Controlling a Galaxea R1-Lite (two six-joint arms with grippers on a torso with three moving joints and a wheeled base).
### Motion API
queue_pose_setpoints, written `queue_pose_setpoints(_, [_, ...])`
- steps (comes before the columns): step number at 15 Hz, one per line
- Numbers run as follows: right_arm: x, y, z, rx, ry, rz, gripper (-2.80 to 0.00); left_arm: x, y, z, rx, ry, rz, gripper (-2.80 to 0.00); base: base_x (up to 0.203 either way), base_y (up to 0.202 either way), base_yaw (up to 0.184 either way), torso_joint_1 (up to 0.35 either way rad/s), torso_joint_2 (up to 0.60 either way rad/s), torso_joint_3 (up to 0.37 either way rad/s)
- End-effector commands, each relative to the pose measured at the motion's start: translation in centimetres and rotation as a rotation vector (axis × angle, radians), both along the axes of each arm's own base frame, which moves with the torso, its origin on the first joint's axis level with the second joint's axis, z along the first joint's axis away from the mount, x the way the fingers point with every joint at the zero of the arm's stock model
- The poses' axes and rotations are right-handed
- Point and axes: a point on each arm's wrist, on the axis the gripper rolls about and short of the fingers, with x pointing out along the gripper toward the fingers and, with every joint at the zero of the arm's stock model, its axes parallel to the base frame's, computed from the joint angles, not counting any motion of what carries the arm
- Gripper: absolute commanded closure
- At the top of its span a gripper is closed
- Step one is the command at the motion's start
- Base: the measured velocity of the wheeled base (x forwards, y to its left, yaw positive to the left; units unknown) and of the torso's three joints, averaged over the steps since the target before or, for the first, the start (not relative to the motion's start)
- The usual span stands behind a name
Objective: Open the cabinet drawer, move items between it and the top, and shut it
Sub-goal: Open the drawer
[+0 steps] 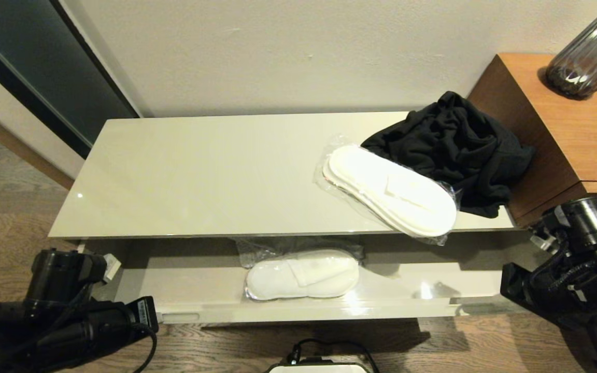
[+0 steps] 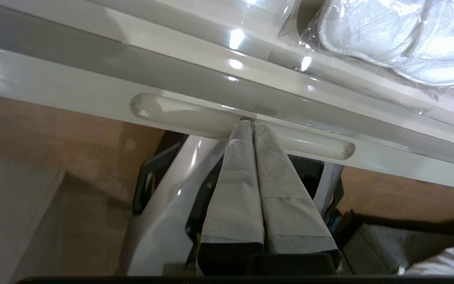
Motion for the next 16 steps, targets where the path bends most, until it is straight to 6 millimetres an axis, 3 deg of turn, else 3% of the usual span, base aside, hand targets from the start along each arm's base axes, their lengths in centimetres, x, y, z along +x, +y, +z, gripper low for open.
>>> queue_pose_setpoints(1, [-2.0, -0.1, 0.7, -0.001, -0.009, 0.005, 0.0, -1.4, 0.2, 0.2, -0.008, -0.01, 0.002, 0.0, 0.0, 0.0, 0.0, 0.0, 0.0, 0.0])
queue_pose_setpoints(4, [-3.5, -0.2, 0.7, -0.007, 0.009, 0.016, 0.0, -2.9, 0.4, 0.0, -0.021, 0.002, 0.013, 0.0, 0.0, 0.0, 0.0, 0.0, 0.0, 0.0])
queue_pose_setpoints(8, [-9.0, -0.6, 2.9, -0.007, -0.035, 0.039, 0.0, -6.9, 1.0, 1.5, -0.063, -0.065, 0.049, 0.0, 0.0, 0.0, 0.0, 0.0, 0.0, 0.0])
queue_pose_setpoints(11, [-11.7, -0.7, 5.9, 0.009, -0.141, 0.063, 0.0, -8.3, 1.3, 5.8, -0.149, -0.298, 0.091, 0.0, 0.0, 0.0, 0.0, 0.0, 0.0, 0.0])
queue_pose_setpoints(14, [-13.3, -0.8, 7.3, -0.052, -0.212, 0.149, 0.0, -9.6, 1.6, 8.5, -0.143, -0.336, 0.109, 0.0, 0.0, 0.0, 0.0, 0.0, 0.0, 0.0])
queue_pose_setpoints(16, [-15.2, -1.0, 9.3, -0.073, -0.261, 0.174, 0.0, -11.4, 2.0, 10.6, -0.076, -0.387, 0.106, 0.0, 0.0, 0.0, 0.0, 0.0, 0.0, 0.0])
